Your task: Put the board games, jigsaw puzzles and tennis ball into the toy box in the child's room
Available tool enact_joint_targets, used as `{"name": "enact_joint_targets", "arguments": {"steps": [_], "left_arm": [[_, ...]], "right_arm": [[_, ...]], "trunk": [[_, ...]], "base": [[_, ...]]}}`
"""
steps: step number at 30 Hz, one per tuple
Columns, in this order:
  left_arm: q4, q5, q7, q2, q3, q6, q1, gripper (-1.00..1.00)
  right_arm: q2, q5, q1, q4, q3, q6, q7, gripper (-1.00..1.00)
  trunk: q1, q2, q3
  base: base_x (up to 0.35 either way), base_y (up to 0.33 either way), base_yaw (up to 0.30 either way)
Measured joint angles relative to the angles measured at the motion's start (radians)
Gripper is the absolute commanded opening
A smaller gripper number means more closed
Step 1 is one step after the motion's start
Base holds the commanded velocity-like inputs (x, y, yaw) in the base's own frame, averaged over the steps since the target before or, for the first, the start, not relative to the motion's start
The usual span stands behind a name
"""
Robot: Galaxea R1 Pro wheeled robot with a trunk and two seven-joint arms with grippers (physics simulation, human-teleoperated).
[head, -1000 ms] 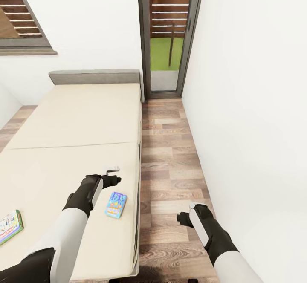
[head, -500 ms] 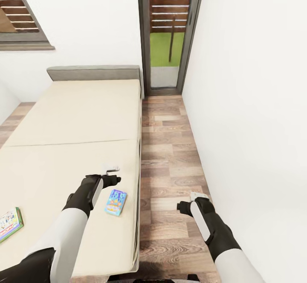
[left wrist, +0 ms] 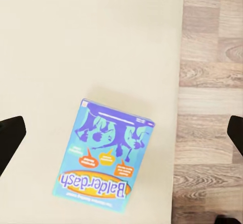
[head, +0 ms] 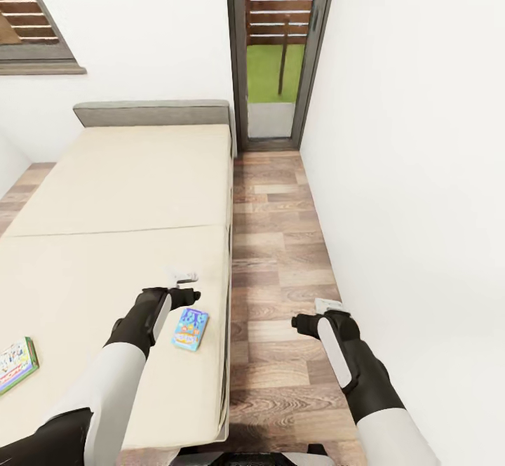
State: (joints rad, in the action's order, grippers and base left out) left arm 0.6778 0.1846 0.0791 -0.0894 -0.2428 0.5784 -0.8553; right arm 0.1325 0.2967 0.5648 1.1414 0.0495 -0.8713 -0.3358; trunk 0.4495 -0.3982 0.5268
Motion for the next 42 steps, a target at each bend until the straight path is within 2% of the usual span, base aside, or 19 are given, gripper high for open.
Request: {"name": "enact_joint_targets", "arguments": {"steps": [13, 21, 42], "left_arm": [[0.0, 0.0, 0.0, -0.001, 0.0, -0.002, 0.0, 1.0], [0.0, 0.0, 0.0, -0.001, 0.001, -0.043, 0.0, 1.0], [0.0, 0.001, 0.0, -0.001, 0.001, -0.056, 0.0, 1.0]], "right_arm": [[0.001, 0.001, 0.001, -0.003, 0.0, -0.008, -0.001, 1.0], [0.002, 0.001, 0.001, -0.025, 0.005, -0.003, -0.002, 1.0], [0.003, 0.001, 0.001, -0.041, 0.006, -0.002, -0.002, 1.0]], "trunk": [[0.0, 0.0, 0.021], [0.0, 0.0, 0.035], [0.0, 0.0, 0.069]], "base": [[0.0, 0.0, 0.0], [0.0, 0.0, 0.0], [0.0, 0.0, 0.0]]}}
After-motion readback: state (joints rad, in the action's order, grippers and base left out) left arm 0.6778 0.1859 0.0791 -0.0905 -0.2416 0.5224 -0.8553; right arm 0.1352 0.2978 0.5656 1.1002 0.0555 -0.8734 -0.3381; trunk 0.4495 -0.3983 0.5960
